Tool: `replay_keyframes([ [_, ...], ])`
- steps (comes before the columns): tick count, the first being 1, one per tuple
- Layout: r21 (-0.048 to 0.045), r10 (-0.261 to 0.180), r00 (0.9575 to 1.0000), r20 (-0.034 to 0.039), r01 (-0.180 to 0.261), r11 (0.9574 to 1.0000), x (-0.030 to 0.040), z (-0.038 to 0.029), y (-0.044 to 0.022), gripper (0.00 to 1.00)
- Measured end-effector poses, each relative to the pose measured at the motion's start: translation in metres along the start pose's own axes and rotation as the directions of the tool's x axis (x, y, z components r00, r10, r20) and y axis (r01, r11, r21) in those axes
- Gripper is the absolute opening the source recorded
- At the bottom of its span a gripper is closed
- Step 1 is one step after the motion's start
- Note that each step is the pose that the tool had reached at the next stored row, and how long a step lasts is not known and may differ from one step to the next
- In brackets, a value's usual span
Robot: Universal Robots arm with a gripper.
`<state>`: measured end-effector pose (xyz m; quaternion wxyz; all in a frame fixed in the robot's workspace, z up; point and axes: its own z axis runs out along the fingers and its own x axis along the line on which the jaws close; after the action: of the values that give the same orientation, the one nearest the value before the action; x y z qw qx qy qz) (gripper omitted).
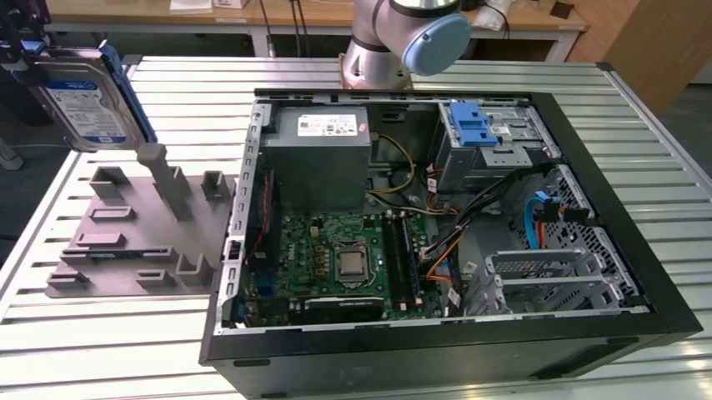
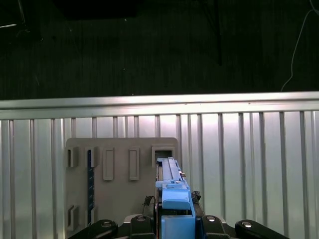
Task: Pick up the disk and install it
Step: 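Pick up the disk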
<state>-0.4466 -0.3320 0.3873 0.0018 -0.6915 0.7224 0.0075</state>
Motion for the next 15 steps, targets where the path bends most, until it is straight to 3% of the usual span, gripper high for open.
replay_keyframes([
  [15, 0.0, 0.0, 1.0, 0.0, 0.0, 1.0, -0.0002, -0.0069, 0.0, 0.36],
])
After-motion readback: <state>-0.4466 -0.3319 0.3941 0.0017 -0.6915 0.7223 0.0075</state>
